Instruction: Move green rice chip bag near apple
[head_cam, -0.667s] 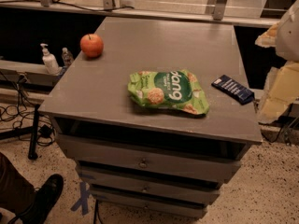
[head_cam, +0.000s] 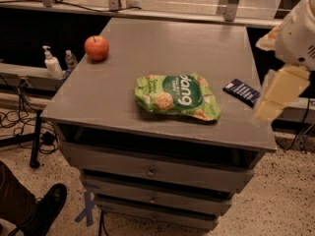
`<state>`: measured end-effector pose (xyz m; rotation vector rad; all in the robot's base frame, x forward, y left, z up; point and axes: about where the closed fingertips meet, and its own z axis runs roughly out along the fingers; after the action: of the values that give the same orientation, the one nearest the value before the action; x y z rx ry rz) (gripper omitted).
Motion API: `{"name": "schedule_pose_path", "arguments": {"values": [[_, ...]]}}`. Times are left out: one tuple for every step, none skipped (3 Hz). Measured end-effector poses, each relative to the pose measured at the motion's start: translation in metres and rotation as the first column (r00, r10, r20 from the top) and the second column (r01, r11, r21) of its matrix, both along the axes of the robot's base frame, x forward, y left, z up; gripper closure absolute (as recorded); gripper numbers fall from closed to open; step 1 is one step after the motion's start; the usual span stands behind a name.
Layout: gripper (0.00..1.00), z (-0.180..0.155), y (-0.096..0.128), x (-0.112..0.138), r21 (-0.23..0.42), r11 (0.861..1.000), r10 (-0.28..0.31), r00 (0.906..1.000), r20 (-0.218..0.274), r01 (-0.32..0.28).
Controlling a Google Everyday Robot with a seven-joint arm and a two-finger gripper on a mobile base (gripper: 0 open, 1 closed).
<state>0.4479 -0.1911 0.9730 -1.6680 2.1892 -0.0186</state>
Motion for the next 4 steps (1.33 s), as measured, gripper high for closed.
{"name": "schedule_pose_path", "arguments": {"values": [[0.00, -0.009, 0.049, 0.014, 0.124, 0.992, -0.005, 0.9996, 0.026, 0.002], [0.00, -0.017, 0.093, 0.031, 0.211, 0.977, 0.015, 0.9969, 0.078, -0.031], [0.00, -0.038, 0.129, 0.047, 0.252, 0.965, 0.041, 0.9915, 0.123, -0.071], [0.00, -0.066, 0.152, 0.064, 0.267, 0.959, 0.057, 0.9873, 0.148, -0.096]]}}
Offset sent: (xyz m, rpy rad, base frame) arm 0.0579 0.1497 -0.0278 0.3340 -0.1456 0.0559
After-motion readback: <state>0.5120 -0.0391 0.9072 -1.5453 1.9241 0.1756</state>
